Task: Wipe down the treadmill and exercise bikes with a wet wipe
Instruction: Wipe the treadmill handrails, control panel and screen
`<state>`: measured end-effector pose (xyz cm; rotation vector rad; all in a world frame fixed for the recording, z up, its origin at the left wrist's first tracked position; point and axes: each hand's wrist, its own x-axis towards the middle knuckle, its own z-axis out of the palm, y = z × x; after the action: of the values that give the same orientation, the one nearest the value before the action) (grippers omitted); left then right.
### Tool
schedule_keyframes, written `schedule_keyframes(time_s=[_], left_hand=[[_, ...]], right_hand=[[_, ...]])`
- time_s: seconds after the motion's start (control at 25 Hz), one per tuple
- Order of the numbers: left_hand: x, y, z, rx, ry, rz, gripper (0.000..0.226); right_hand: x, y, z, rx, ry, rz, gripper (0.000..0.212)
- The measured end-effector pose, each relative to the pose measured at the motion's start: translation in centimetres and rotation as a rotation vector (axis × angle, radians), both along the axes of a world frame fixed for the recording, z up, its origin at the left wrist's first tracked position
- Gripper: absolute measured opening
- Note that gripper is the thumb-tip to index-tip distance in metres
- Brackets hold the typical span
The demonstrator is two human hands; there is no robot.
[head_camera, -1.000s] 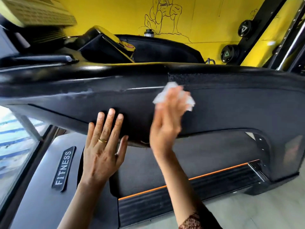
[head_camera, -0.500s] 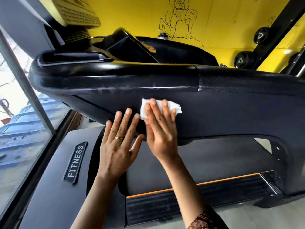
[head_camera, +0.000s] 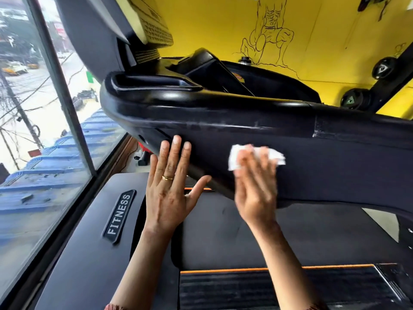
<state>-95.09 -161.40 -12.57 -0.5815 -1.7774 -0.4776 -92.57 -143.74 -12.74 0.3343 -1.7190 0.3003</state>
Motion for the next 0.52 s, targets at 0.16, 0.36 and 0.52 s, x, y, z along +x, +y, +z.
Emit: schedule_keyframes(time_s=[0.16,0.36,0.52], left_hand=[[-0.4,-1.1,0.8,0.026,0.027,0.043,0.072],[-0.8,-1.8,1.1,0.038,0.003,-0.010,0.076],[-0.8,-2.5,1.7,0.107,0.017,0.034,0.081]], right_hand=[[-1.1,-2.9,3.6,-0.270,0.090,0.028,0.035],[-0.9,-6.3,5.8,0.205,-0.040,0.113,0.038],[-0.1,-4.4,5.6,-0.180,0.048,0.014,0.034]])
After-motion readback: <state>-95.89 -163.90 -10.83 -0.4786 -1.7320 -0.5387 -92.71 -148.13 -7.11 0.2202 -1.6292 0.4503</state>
